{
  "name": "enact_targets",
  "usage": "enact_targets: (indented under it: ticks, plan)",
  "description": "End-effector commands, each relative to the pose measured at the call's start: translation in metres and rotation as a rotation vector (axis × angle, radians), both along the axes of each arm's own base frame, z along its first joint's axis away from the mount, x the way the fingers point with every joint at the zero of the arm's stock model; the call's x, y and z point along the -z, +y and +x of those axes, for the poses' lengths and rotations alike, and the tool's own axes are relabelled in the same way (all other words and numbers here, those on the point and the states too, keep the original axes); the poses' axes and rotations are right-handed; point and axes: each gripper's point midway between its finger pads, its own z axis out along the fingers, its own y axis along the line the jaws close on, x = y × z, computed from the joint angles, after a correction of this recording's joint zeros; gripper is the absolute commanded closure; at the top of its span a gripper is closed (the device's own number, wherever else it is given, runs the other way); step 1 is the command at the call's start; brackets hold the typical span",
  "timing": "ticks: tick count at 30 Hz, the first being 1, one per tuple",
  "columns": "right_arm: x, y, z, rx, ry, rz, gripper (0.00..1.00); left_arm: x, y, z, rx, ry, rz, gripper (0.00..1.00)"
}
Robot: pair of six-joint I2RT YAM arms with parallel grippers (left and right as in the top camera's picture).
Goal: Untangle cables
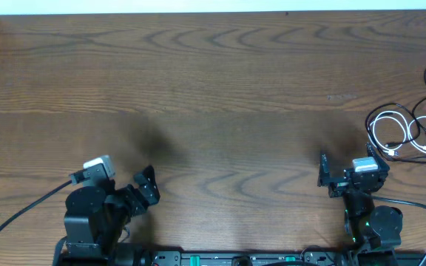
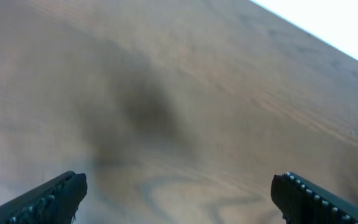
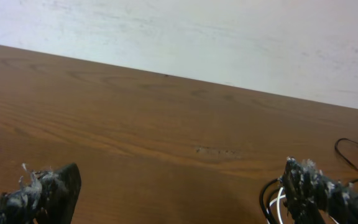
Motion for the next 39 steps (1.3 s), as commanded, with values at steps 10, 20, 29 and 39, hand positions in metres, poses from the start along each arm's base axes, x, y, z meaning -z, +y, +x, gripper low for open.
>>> enact_targets:
  ticks: [10,20,29,39]
  plan:
    - [0.000,-0.002,0.000,0.007,-0.001,-0.007,0.01,0.015,-0.015,0.027,0.241,-0.357,0.227,0.00]
    - [0.000,-0.002,0.000,0.007,-0.001,-0.007,0.01,0.005,-0.013,0.052,0.218,-0.699,0.316,0.00]
    - [0.000,-0.002,0.000,0.007,-0.001,-0.007,0.01,0.015,-0.013,0.057,0.244,-0.728,0.432,0.00]
    - [0.000,-0.002,0.000,0.007,-0.001,-0.007,0.01,0.057,-0.013,0.055,0.275,-0.561,0.399,0.00]
